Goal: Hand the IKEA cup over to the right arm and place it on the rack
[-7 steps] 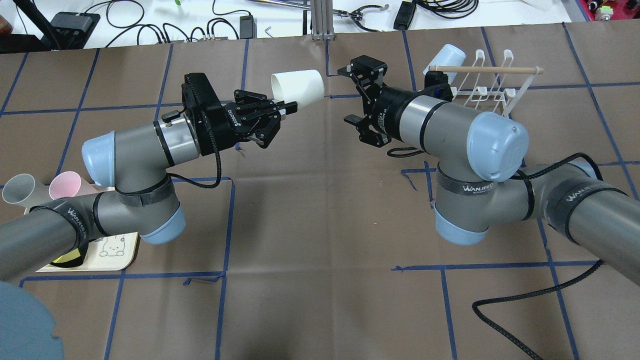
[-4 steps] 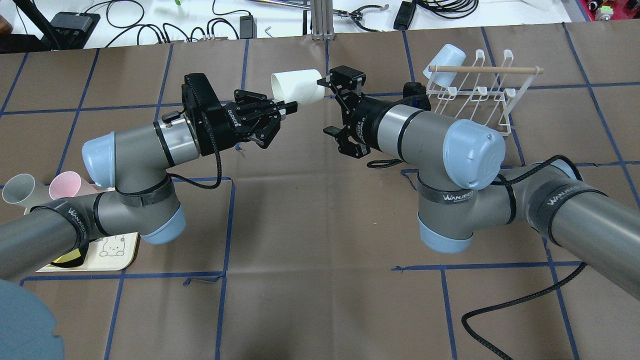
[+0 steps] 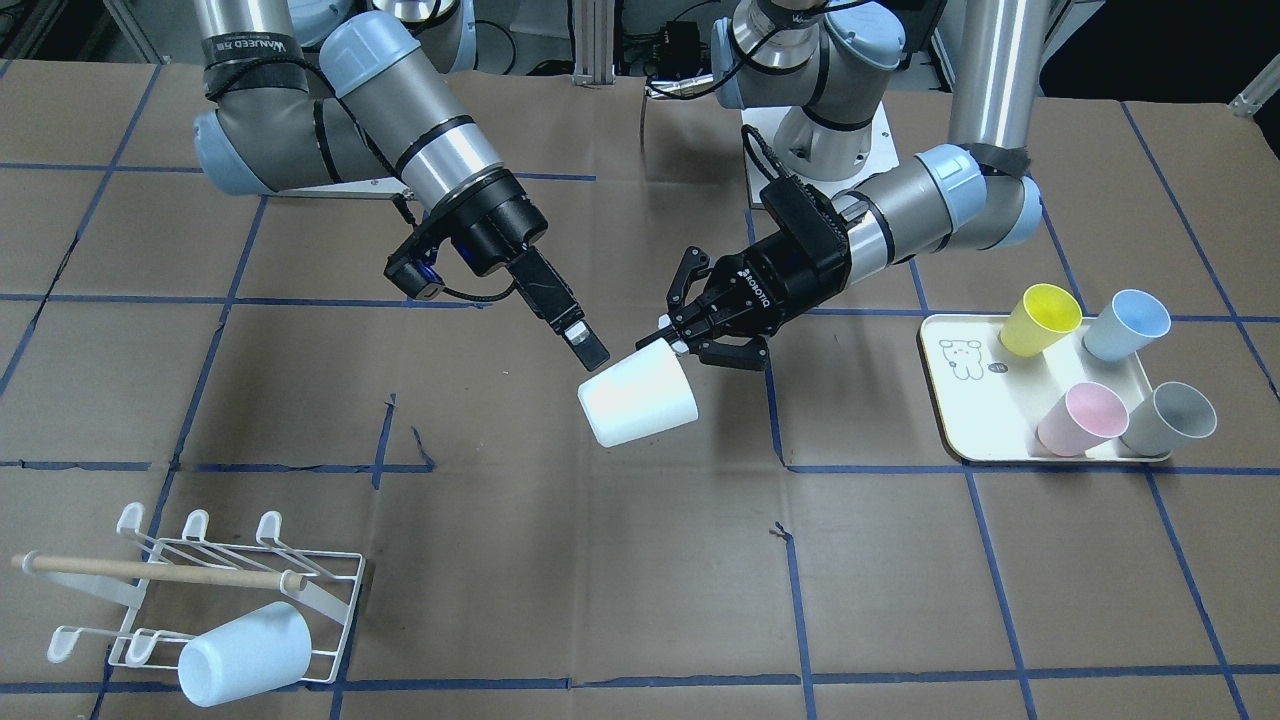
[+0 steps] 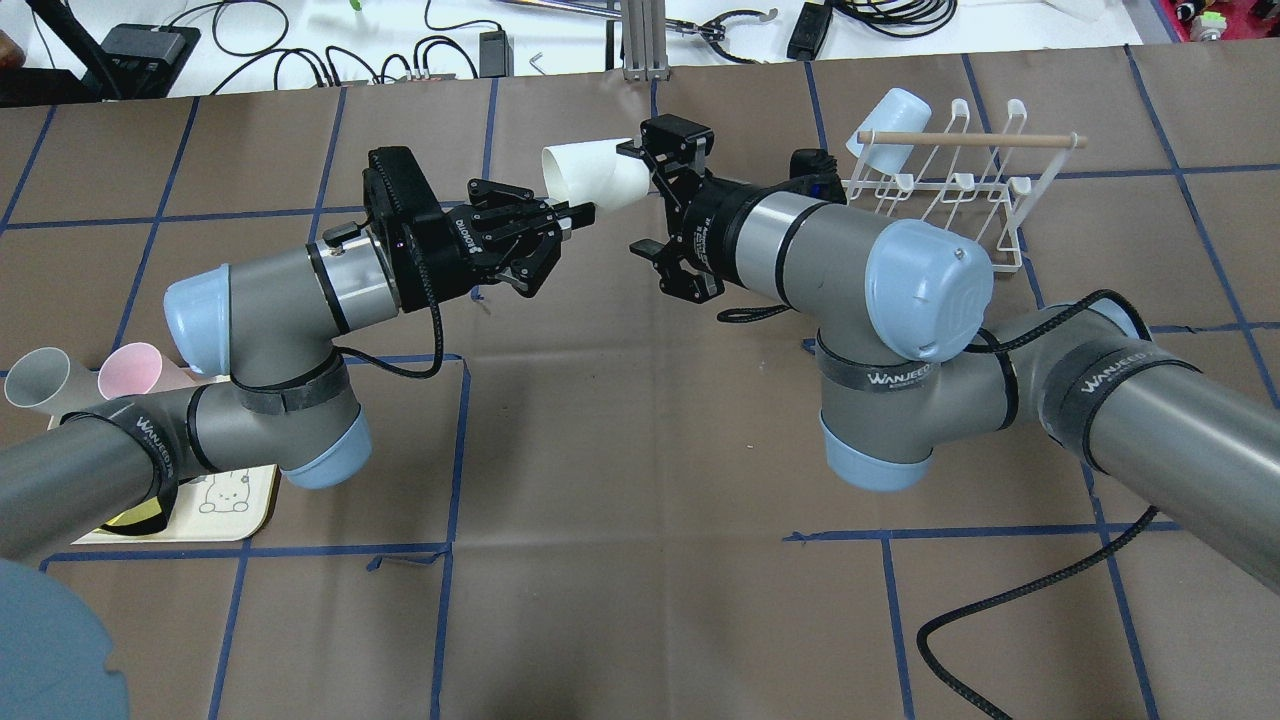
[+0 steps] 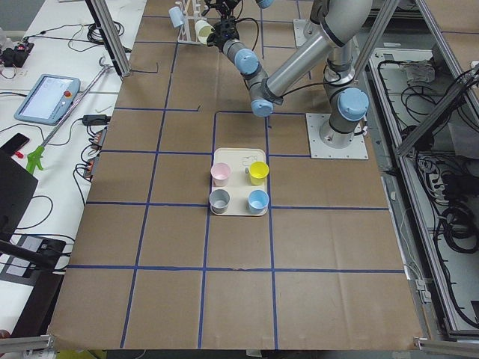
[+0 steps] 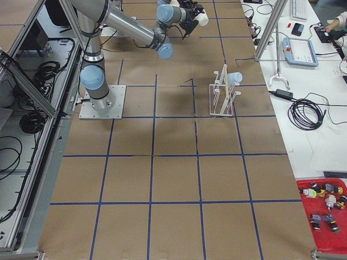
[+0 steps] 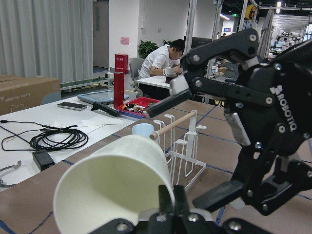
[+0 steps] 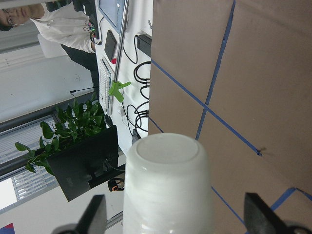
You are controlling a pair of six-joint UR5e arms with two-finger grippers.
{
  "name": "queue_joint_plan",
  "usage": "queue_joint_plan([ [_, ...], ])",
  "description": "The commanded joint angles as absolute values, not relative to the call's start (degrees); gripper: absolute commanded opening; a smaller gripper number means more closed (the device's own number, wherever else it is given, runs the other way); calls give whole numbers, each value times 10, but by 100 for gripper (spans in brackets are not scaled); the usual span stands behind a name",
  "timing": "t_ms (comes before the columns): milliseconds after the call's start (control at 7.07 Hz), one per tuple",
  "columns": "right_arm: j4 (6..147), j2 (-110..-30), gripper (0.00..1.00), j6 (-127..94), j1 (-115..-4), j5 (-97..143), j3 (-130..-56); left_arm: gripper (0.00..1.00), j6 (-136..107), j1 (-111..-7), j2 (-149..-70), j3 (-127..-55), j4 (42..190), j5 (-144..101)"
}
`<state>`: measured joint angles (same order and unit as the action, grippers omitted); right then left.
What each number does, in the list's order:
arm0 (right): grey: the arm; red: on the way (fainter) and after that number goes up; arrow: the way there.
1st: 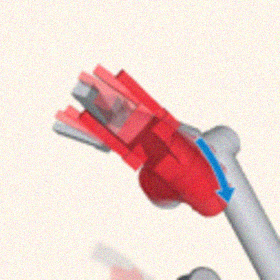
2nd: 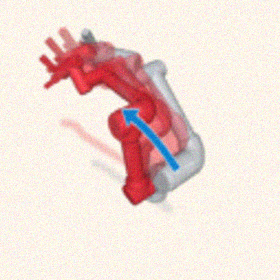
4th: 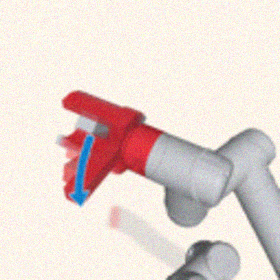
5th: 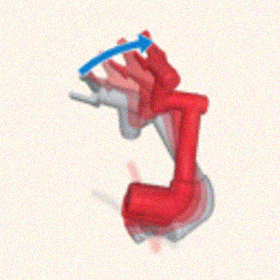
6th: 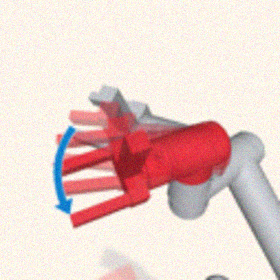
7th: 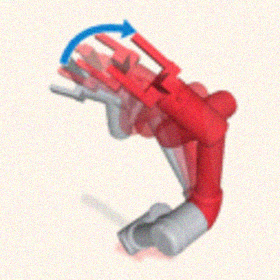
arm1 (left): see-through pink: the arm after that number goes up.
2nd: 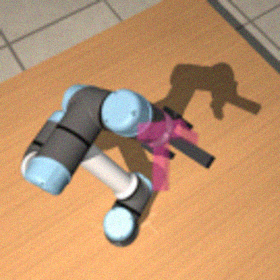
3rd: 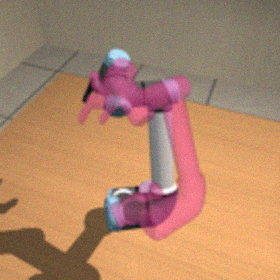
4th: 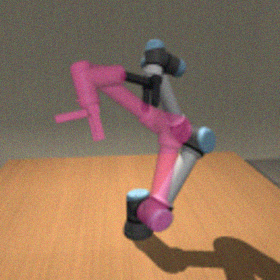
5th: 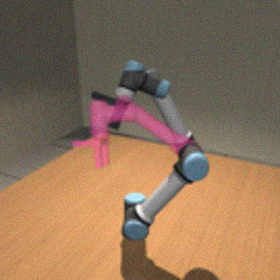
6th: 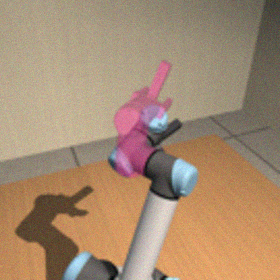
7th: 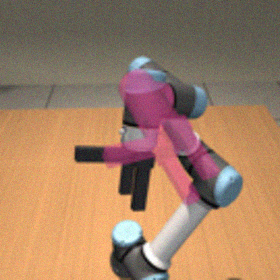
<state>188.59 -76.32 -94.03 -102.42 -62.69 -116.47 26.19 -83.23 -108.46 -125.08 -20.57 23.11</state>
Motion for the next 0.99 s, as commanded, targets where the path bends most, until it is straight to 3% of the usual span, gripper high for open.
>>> queue_joint_plan([
  [0, 1885, -746, 98, -940, -1025, -627, -1148, 6, 262, -832, -1085, -1251, -207, 231],
  [848, 1884, -718, 98, -940, -1027, -628, -1123, 6, 262, -832, -1080, -1251, -207, 231],
])
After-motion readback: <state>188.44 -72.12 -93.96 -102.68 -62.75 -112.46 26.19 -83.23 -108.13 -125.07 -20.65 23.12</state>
